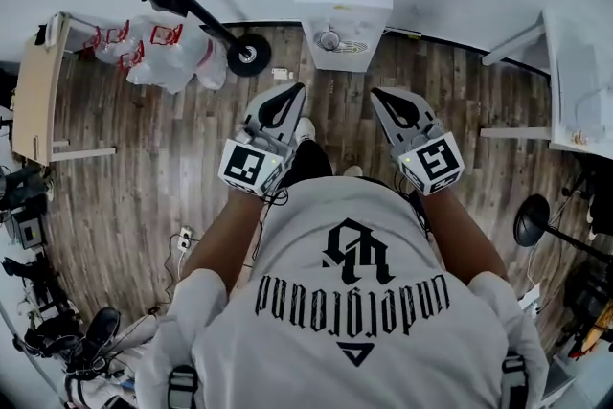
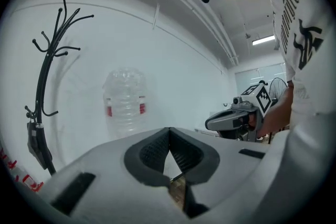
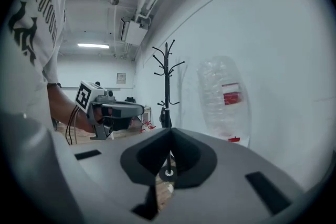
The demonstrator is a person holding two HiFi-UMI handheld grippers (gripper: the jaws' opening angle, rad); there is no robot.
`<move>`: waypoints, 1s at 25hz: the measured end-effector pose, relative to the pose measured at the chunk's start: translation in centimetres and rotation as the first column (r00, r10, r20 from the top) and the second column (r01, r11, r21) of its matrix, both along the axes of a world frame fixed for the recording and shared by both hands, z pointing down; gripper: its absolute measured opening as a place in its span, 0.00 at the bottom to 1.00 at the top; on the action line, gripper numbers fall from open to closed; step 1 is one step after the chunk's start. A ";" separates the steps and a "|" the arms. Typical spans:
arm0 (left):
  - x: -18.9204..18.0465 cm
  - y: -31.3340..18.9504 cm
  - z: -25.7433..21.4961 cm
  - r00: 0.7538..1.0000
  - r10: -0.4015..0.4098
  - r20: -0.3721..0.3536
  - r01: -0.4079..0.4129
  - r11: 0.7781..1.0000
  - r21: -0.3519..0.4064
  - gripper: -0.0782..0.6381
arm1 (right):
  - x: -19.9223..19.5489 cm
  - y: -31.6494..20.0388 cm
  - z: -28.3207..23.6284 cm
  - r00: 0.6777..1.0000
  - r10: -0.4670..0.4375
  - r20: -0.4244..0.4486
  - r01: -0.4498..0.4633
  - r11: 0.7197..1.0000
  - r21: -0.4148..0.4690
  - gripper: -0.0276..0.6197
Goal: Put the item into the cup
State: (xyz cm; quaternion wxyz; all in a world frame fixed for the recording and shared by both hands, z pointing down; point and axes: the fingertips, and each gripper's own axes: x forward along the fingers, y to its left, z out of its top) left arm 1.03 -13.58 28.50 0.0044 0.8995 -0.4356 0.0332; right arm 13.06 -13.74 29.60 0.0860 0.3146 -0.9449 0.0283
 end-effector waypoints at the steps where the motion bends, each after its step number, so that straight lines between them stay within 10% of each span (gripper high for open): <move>1: 0.2 0.3 -0.1 1.000 0.000 0.003 0.000 1.000 0.003 0.12 | 0.2 0.1 -0.4 1.000 -0.006 0.002 0.006 1.000 0.009 0.05; 25: -2.5 11.4 -4.9 0.999 0.007 0.046 -0.008 0.999 0.032 0.12 | -1.1 10.4 -4.1 1.000 0.000 0.029 -0.001 0.999 0.043 0.05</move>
